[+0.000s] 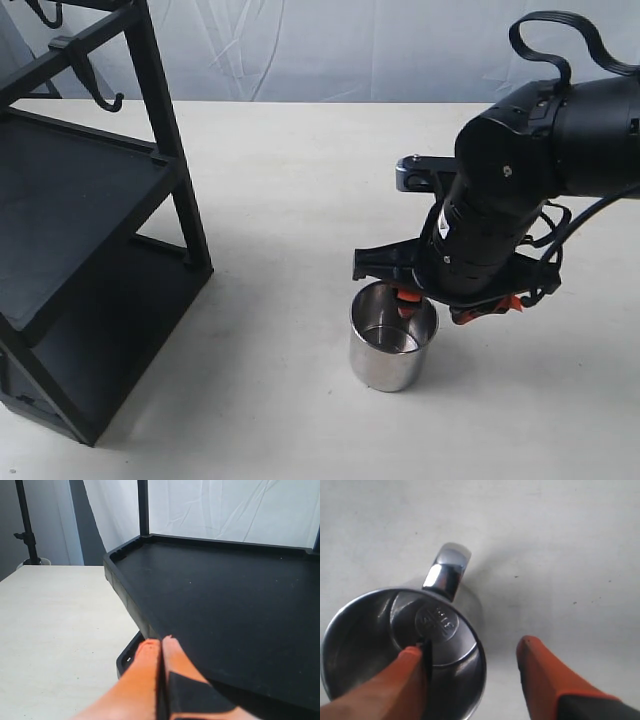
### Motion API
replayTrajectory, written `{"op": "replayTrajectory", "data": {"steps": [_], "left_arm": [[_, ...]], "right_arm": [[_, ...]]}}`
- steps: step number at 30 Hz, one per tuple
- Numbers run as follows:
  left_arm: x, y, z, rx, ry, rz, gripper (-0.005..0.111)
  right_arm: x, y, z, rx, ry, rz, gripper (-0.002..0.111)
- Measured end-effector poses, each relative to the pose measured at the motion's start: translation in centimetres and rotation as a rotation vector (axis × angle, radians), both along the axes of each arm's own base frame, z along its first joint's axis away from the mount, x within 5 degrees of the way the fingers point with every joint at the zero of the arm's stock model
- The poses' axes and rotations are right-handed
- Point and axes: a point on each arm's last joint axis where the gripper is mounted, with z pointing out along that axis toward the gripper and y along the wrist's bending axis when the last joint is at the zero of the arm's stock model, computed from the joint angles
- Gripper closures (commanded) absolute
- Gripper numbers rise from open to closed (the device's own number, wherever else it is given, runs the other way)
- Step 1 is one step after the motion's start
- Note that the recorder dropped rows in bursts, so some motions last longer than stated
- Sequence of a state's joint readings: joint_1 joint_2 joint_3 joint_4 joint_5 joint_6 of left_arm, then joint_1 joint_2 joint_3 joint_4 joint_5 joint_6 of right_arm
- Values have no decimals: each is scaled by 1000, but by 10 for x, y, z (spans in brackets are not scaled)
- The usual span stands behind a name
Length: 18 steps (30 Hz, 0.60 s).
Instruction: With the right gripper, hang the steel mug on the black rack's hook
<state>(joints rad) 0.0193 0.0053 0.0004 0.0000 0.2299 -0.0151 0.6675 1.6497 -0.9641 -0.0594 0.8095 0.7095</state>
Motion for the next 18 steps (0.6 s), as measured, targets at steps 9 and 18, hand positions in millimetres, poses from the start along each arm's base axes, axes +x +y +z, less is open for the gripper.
{"op": "replayTrajectory", "data": {"steps": [9, 18], "left_arm": [[0, 0, 0, 0, 0, 0, 105], [0, 0, 0, 0, 0, 0, 105]], "right_arm": [[0, 0, 0, -28, -14, 142, 56], [14, -9, 46, -191, -149, 324, 56]]}}
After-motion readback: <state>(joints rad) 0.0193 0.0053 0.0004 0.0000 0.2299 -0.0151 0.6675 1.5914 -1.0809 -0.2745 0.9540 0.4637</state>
